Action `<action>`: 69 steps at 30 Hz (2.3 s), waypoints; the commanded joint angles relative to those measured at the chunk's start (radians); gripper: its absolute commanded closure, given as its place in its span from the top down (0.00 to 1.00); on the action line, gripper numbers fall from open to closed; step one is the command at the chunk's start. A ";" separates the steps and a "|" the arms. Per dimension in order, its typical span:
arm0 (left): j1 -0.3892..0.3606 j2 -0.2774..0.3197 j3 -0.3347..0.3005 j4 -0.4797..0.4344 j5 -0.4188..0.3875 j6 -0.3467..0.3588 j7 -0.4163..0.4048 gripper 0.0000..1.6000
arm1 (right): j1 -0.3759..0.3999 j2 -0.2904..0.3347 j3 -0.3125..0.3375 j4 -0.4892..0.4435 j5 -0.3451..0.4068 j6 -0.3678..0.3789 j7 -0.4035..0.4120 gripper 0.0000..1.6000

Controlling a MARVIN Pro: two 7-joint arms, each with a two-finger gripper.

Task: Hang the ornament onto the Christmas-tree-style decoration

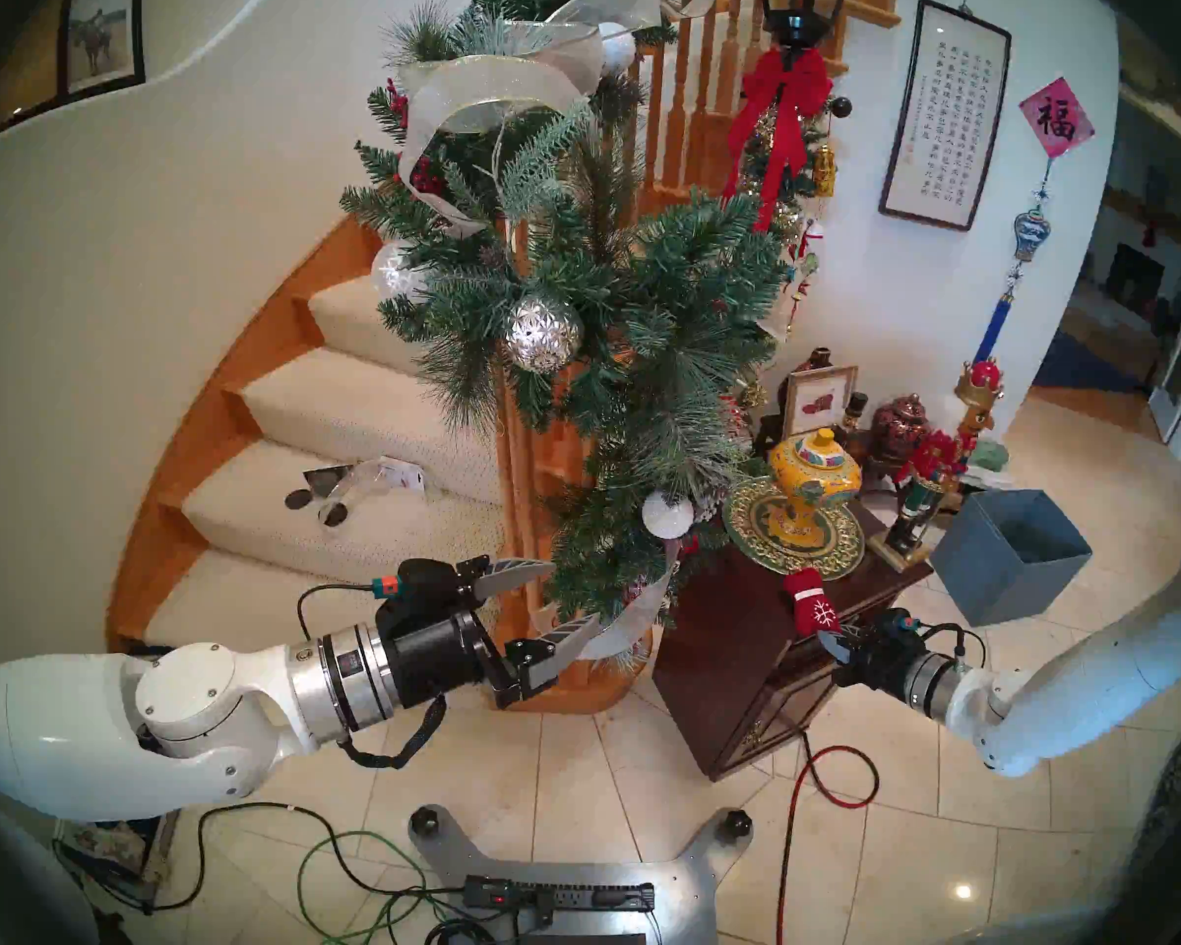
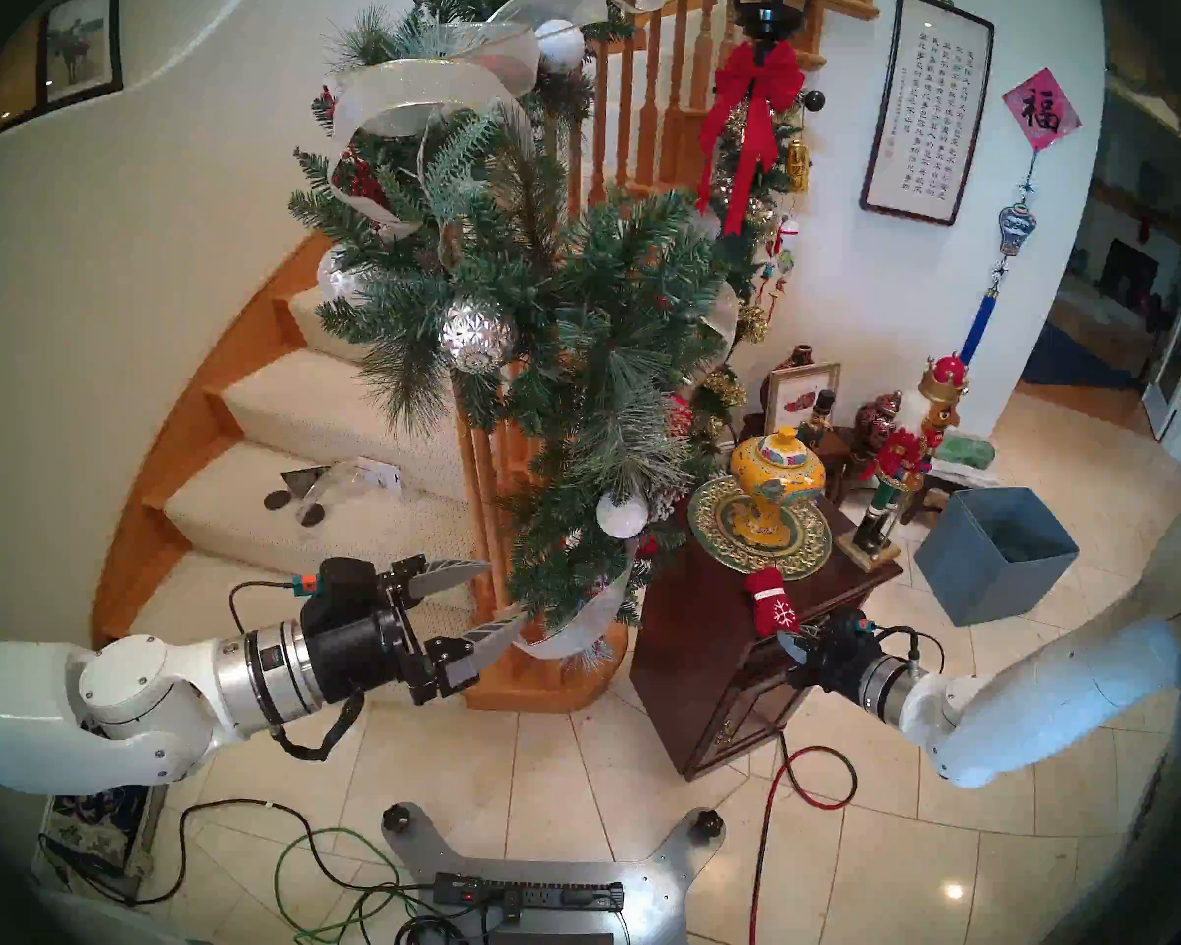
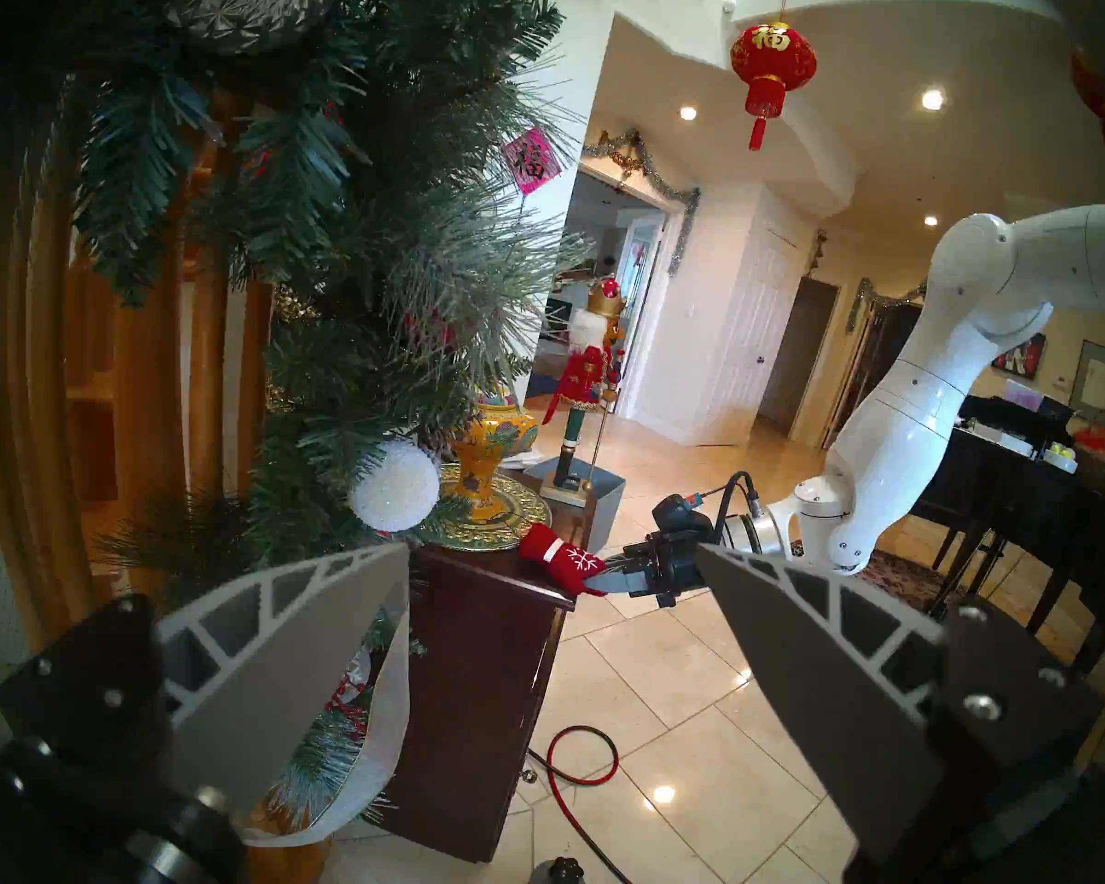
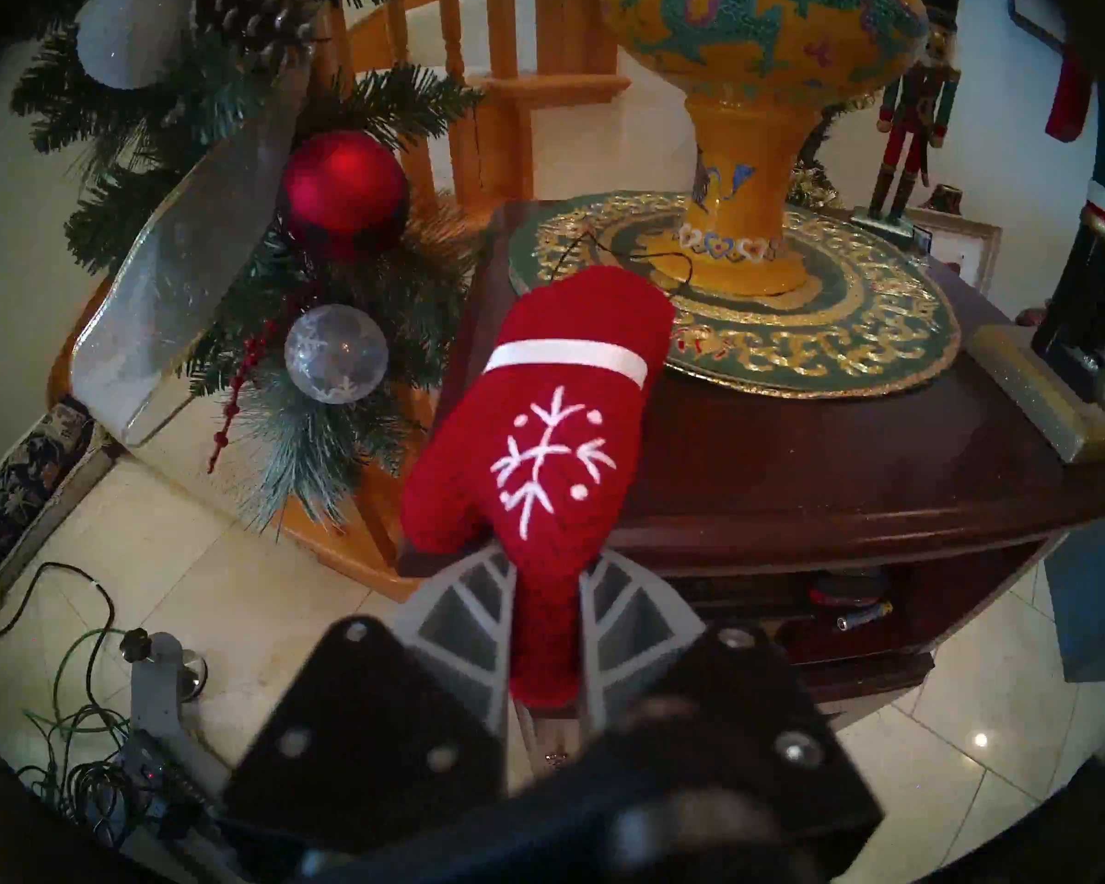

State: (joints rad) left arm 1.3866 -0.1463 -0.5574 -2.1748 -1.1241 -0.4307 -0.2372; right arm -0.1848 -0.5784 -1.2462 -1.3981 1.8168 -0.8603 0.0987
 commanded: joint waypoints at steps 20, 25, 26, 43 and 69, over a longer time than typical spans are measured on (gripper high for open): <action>-0.003 0.001 -0.003 -0.001 0.000 -0.001 0.000 1.00 | 0.206 0.200 -0.122 -0.183 -0.149 -0.100 0.047 0.00; -0.003 0.001 -0.003 -0.001 0.000 -0.001 0.000 1.00 | 0.256 0.254 -0.154 -0.204 -0.170 -0.100 0.067 0.00; -0.003 0.001 -0.003 -0.001 0.000 -0.001 0.000 1.00 | 0.279 0.279 -0.165 -0.216 -0.183 -0.100 0.074 0.00; -0.003 0.001 -0.003 -0.001 0.000 -0.001 0.000 1.00 | 0.433 0.411 -0.268 -0.235 -0.208 -0.100 0.245 0.00; -0.003 0.001 -0.003 0.000 0.000 -0.001 0.000 1.00 | 0.685 0.466 -0.393 -0.290 -0.133 -0.100 0.522 0.00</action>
State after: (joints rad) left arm 1.3868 -0.1466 -0.5570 -2.1747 -1.1241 -0.4305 -0.2372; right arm 0.4073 -0.1242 -1.6221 -1.6731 1.6640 -0.9531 0.5727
